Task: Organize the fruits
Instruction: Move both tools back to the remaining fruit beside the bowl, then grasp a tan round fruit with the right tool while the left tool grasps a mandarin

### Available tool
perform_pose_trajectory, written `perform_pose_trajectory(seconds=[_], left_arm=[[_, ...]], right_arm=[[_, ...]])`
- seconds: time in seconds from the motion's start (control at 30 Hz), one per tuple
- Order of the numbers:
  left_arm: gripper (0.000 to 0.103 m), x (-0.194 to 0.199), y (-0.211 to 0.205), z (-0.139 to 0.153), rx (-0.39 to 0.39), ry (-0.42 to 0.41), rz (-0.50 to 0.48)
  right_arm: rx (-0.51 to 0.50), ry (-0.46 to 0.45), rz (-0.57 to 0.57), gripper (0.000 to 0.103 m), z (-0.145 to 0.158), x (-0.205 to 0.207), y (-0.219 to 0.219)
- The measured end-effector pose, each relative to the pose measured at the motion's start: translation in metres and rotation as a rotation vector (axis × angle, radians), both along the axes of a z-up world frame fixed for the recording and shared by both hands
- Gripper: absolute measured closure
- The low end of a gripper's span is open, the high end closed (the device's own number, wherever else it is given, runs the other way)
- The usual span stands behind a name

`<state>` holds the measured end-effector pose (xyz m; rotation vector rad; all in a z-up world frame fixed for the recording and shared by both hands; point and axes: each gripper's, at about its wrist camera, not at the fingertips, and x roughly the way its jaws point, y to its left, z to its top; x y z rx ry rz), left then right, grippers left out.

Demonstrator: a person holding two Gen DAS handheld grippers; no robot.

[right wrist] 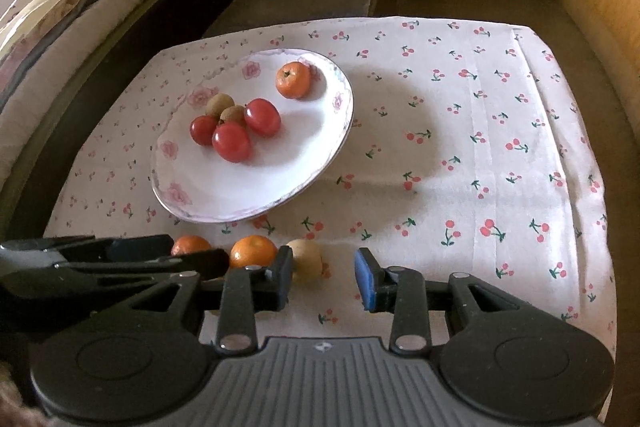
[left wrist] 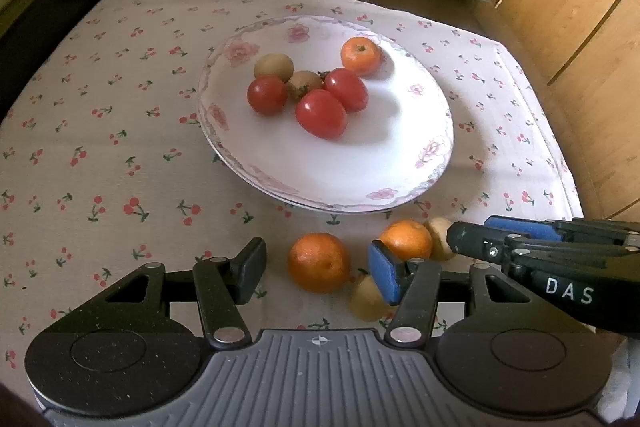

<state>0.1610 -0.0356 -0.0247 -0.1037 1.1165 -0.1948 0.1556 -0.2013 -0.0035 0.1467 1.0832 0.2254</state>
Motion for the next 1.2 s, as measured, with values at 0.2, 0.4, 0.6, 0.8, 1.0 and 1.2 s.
perform_pose_trajectory(seconds=[0.2, 0.4, 0.6, 0.8, 1.0, 1.2], left_arm=[[0.040, 0.003, -0.002, -0.002, 0.004, 0.001, 0.001], [0.043, 0.005, -0.002, -0.004, 0.014, -0.005, 0.009], [0.045, 0.005, 0.004, -0.004, 0.014, -0.003, 0.027], [0.051, 0.004, 0.004, -0.003, 0.034, -0.006, 0.026], [0.052, 0.005, 0.007, -0.003, 0.035, -0.006, 0.028], [0.052, 0.008, 0.005, -0.004, 0.039, -0.012, 0.032]], right_arm=[[-0.007, 0.011, 0.017, 0.068, -0.003, 0.003, 0.007], [0.017, 0.020, 0.016, 0.067, -0.007, 0.010, 0.006], [0.035, 0.031, 0.025, 0.067, -0.012, 0.013, 0.010], [0.041, 0.046, 0.037, 0.067, -0.017, 0.016, 0.014], [0.024, 0.038, 0.051, 0.067, -0.017, 0.017, 0.018], [0.039, 0.042, 0.045, 0.068, -0.018, 0.019, 0.016]])
